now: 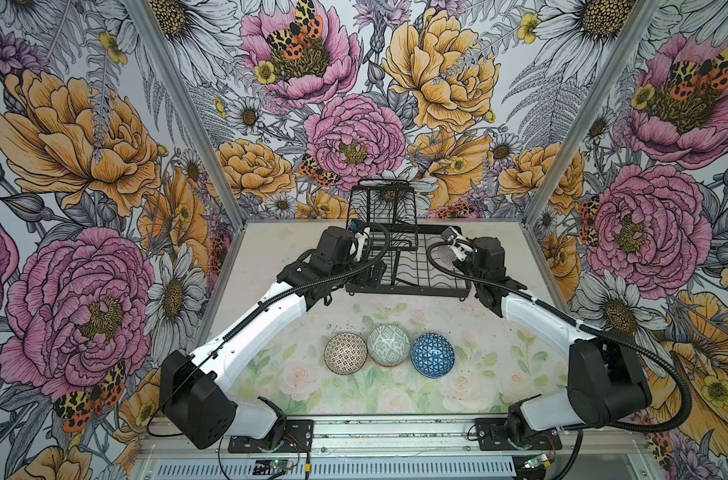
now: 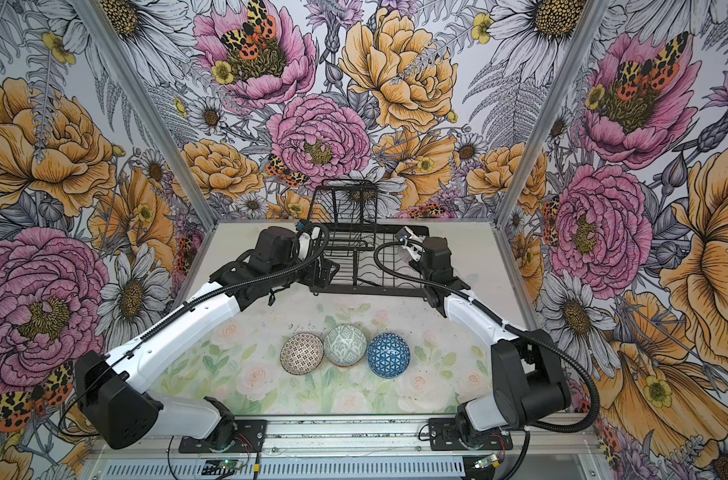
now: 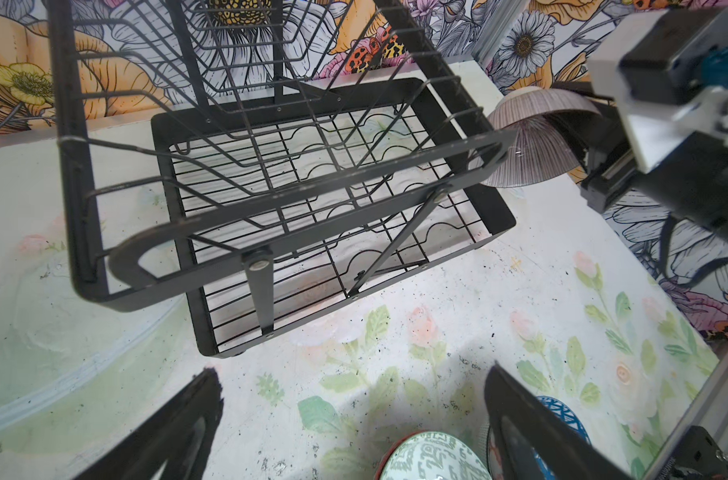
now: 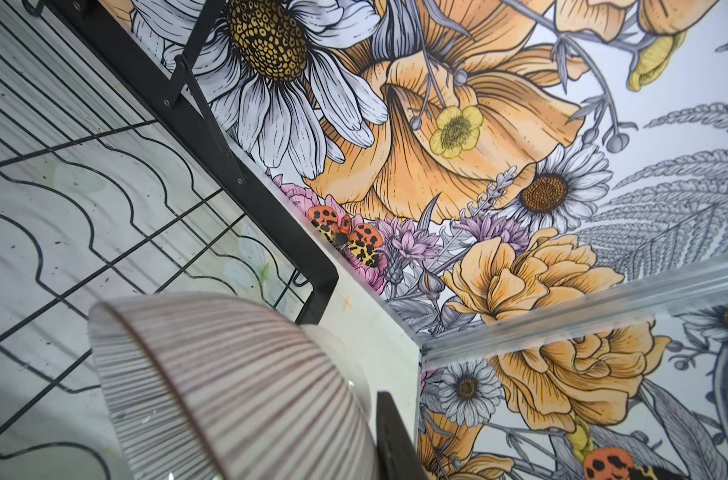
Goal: Load the bowls into the dish rack
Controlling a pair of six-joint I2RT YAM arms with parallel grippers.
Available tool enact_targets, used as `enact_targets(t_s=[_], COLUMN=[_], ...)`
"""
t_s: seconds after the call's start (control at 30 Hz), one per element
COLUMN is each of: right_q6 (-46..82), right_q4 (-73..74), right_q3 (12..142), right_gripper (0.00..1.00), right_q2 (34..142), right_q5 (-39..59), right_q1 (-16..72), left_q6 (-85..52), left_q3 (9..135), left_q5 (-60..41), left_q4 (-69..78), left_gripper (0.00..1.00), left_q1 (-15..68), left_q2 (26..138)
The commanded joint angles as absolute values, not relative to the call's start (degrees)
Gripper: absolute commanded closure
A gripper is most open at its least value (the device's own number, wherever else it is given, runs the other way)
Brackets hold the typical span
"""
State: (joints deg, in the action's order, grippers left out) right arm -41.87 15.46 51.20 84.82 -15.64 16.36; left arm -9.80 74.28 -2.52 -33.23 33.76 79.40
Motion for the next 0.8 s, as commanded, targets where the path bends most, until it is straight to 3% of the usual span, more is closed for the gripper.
enact_targets(t_s=[0.0,0.3,0.77], right_q6=[-49.42,-60.84,-68.5], right_q4=[32.09,40.03,51.62], right_q3=[50.7,54.13,62.33], right_gripper=[1.0,1.0,1.0], right_q2=[87.3,97.22,112.22], right_q5=[-13.8,-14.96,-13.31], right_q1=[16.35,17.58,18.37], left_q6=[-8.2,-7.74,-7.65], left_q3=[76.72,78.53,79.68], left_q5=[-5.12,-5.84,-5.34], left_q4=[-32.87,-33.71,-35.33], left_gripper=[0.01,0.01,0.01], left_q1=[32.72,31.72,31.46], left_q2=[79.63,80.94,81.65])
